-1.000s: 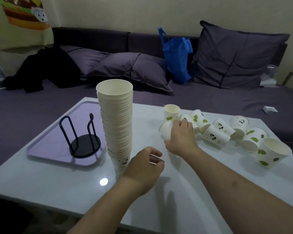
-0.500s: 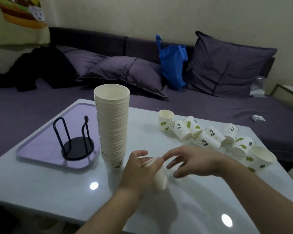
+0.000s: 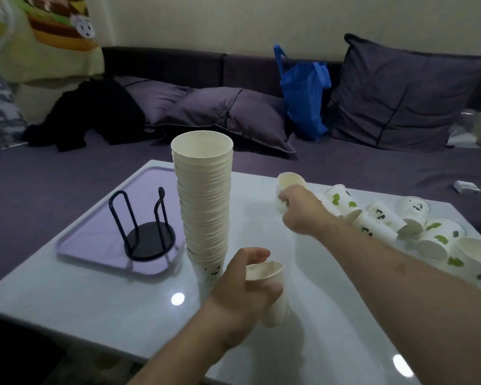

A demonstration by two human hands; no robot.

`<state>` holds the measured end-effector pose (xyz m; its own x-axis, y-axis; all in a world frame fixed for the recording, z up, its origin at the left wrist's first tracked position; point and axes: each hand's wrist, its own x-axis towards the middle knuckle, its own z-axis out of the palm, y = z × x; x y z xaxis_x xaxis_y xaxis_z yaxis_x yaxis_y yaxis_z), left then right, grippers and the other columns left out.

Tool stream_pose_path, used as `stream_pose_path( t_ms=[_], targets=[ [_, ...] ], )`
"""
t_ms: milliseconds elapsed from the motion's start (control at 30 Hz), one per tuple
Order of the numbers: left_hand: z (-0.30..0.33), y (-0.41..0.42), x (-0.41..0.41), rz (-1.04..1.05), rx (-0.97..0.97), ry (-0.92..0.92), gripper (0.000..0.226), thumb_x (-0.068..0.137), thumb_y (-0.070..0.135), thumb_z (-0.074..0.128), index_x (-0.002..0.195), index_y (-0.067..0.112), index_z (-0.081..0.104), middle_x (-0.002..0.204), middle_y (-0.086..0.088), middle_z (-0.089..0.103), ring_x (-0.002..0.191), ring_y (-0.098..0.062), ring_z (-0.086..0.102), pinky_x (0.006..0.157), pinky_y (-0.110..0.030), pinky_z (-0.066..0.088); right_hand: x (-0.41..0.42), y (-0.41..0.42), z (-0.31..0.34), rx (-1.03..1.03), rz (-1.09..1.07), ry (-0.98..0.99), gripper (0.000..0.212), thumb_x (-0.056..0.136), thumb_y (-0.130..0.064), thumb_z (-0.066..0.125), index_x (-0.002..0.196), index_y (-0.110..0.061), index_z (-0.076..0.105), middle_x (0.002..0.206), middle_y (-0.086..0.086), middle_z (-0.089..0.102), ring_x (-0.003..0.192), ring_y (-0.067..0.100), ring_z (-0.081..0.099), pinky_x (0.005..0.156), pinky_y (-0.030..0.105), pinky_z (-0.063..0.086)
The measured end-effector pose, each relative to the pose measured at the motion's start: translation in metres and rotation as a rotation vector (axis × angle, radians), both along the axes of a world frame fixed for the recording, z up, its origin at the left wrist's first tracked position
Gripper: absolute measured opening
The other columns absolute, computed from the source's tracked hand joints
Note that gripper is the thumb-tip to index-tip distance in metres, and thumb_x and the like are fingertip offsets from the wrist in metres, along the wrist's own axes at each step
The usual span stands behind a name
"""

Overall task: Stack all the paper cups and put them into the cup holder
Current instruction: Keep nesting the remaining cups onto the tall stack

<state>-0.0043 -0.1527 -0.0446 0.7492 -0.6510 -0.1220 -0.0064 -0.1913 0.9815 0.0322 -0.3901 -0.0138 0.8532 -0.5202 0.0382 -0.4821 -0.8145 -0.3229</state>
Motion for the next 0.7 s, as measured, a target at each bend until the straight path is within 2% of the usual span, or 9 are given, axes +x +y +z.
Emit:
stream_pose_path(
  t_ms=[100, 200, 300, 367, 500, 633, 700],
  targets=[
    [0.013, 0.005, -0.001, -0.016, -0.058, -0.003, 0.051, 0.082, 0.021, 0.085, 0.122, 0.043, 0.062, 0.122, 0.02, 0.067, 0.095, 0.001, 0.068, 0.081, -0.015, 0.058, -0.02, 0.019, -0.005, 0.19, 0.024, -0.405, 0.045, 0.087, 0.006, 0.055, 0.124, -0.015, 0.069, 0.124, -0.005, 0.061, 0.112, 0.016, 0.063, 0.087, 0.023, 0.049],
    [0.028, 0.003, -0.002, 0.008, -0.113, -0.015, 0.057, 0.075, 0.027, 0.091, 0.119, 0.048, 0.061, 0.116, 0.021, 0.071, 0.104, -0.001, 0.069, 0.089, -0.024, 0.06, -0.054, 0.043, -0.008, 0.348, 0.0, -0.6, 0.033, 0.087, 0.005, 0.062, 0.108, -0.019, 0.07, 0.112, -0.008, 0.065, 0.1, 0.006, 0.066, 0.078, 0.015, 0.051],
    [0.047, 0.006, -0.01, 0.036, -0.163, -0.073, 0.057, 0.077, 0.026, 0.092, 0.118, 0.05, 0.061, 0.115, 0.024, 0.07, 0.103, 0.002, 0.069, 0.083, -0.02, 0.059, -0.088, 0.058, -0.007, 0.499, -0.056, -0.663, 0.016, 0.089, -0.007, 0.072, 0.1, -0.019, 0.068, 0.105, -0.003, 0.07, 0.094, 0.012, 0.069, 0.073, 0.022, 0.053],
    [0.061, 0.011, -0.016, 0.062, -0.205, -0.132, 0.057, 0.077, 0.026, 0.092, 0.119, 0.047, 0.061, 0.116, 0.023, 0.069, 0.104, 0.003, 0.068, 0.081, -0.017, 0.059, -0.104, 0.062, -0.006, 0.548, -0.095, -0.688, 0.014, 0.09, -0.011, 0.075, 0.097, -0.021, 0.067, 0.105, -0.001, 0.071, 0.093, 0.015, 0.069, 0.074, 0.026, 0.054],
    [0.094, 0.027, -0.024, 0.134, -0.303, -0.239, 0.058, 0.078, 0.024, 0.092, 0.123, 0.04, 0.06, 0.121, 0.015, 0.069, 0.113, -0.009, 0.069, 0.093, -0.029, 0.061, -0.123, 0.079, 0.003, 0.587, -0.146, -0.776, 0.019, 0.091, -0.008, 0.071, 0.097, -0.025, 0.066, 0.107, 0.002, 0.07, 0.097, 0.02, 0.069, 0.085, 0.045, 0.06],
    [0.138, 0.044, -0.022, 0.24, -0.447, -0.369, 0.06, 0.078, 0.022, 0.091, 0.127, 0.032, 0.057, 0.121, 0.01, 0.07, 0.108, -0.008, 0.072, 0.087, -0.021, 0.059, -0.138, 0.099, 0.009, 0.581, -0.127, -0.837, 0.026, 0.09, 0.0, 0.069, 0.097, -0.025, 0.064, 0.106, 0.002, 0.069, 0.094, 0.018, 0.068, 0.078, 0.038, 0.058],
    [0.162, 0.05, -0.015, 0.314, -0.514, -0.44, 0.064, 0.078, 0.023, 0.092, 0.131, 0.029, 0.056, 0.125, 0.007, 0.07, 0.109, -0.012, 0.073, 0.089, -0.026, 0.06, -0.142, 0.106, 0.012, 0.595, -0.129, -0.861, 0.026, 0.09, 0.001, 0.068, 0.097, -0.024, 0.065, 0.107, 0.002, 0.069, 0.095, 0.018, 0.068, 0.079, 0.041, 0.059]
  ],
)
